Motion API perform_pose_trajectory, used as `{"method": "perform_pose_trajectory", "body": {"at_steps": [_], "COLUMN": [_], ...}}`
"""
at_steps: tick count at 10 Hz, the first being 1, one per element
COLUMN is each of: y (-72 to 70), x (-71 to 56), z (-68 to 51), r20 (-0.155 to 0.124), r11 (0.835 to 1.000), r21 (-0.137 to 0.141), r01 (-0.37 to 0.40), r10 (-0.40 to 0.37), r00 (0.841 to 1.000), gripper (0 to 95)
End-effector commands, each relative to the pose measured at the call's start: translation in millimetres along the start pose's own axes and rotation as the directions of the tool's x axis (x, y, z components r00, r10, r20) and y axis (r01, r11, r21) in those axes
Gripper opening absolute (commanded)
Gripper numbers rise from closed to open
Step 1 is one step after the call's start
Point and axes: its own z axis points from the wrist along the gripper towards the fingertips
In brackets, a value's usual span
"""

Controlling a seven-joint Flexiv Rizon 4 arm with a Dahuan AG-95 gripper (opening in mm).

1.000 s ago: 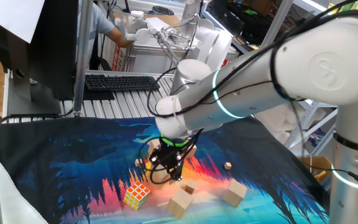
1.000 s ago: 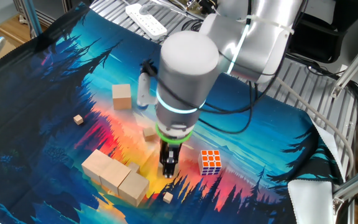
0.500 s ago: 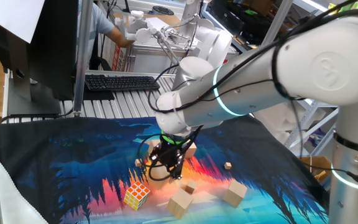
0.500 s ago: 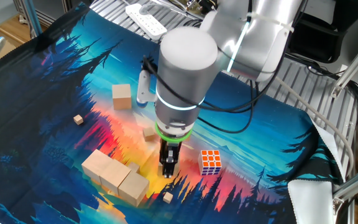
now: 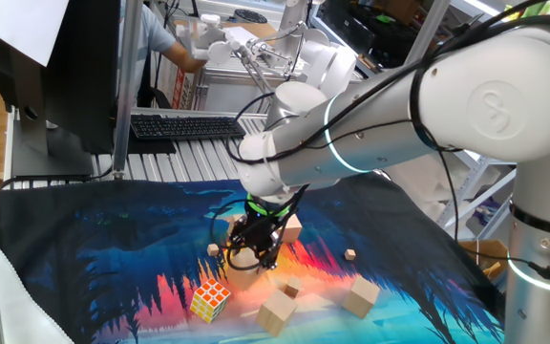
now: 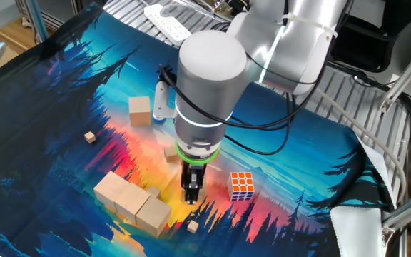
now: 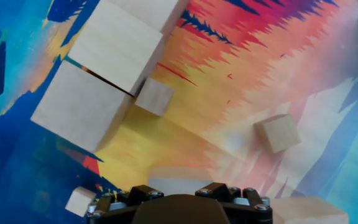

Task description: Stack the blocks into a pyramid shape

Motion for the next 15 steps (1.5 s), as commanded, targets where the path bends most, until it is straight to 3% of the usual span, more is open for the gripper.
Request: {"method": "perform_pose_trajectory", "body": {"at_steps": [1,3,6,8,9,10,12,13,15], "y": [0.5,4.5,15.8,22.8,24.9,25.5,19.5,15.1,22.3], "x": [0.5,-0.2,-9.6,-21.6,-24.8,-23.2,-20.6,-25.4,-42.7], "z": [-0.4,-5.7,-18.6,-37.7,-47.8,-65.6,-81.5,-90.6,-100.4], "r20": [0.002,0.000,0.003,-0.042,-0.047,-0.045,-0.051,-0.068,-0.057], "r11": [1.000,1.000,0.990,0.983,0.983,0.984,0.985,0.983,0.971], "r21": [0.000,0.008,0.030,0.031,0.032,0.040,0.052,0.052,0.061], "r01": [0.003,-0.009,-0.135,-0.181,-0.183,-0.176,-0.166,-0.177,-0.232], "r10": [-0.003,0.009,0.135,0.183,0.184,0.178,0.168,0.180,0.235], "r00": [1.000,1.000,0.991,0.982,0.982,0.983,0.984,0.981,0.970], "gripper": [0.0,0.0,0.0,0.0,0.0,0.0,0.0,0.0,0.0]}}
